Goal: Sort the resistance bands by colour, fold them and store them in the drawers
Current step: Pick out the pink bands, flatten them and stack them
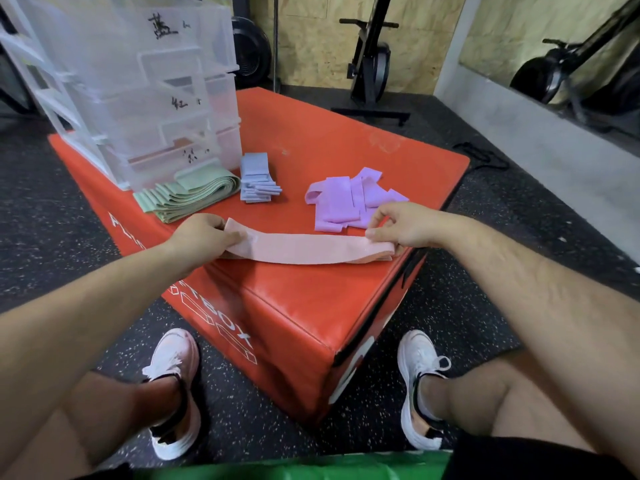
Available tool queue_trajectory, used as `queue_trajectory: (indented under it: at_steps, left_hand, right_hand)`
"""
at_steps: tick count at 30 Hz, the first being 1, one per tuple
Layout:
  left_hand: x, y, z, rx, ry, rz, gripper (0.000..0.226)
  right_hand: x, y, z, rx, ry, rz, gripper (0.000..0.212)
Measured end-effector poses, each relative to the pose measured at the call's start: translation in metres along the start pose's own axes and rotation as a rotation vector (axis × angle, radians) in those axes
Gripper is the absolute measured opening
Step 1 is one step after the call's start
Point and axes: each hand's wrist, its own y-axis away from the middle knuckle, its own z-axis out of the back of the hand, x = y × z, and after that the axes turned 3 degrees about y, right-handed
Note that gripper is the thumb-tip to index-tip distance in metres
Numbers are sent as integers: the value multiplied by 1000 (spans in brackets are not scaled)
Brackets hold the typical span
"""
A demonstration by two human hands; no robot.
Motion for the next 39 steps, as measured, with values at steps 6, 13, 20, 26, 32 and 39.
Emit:
queue_trajectory:
  at_steps: [6,13,20,26,32,39]
  left_hand:
    - [4,-2,1,-9,-70,-8,31]
    - [8,-8,1,-27,89,30,22]
    - [16,-17,0,-139,-152,-66,31]
    - [5,-7,-9,99,-493,-485,60]
    - [0,-9,-34,269,-479,-661,55]
    - [-12,-15,-42,316,-492,-586,32]
  right_hand:
    - [-11,-4,8,88,-34,-32,30]
    - [-14,-13,7,-181,153,67,7]
    - [-16,-15,-1,-148,355,74,8]
    - [-6,-5,-3,-18,363,132,36]
    - [-7,-7,-10,-1,423,121,52]
    - [-1,1,-8,20,373,87,48]
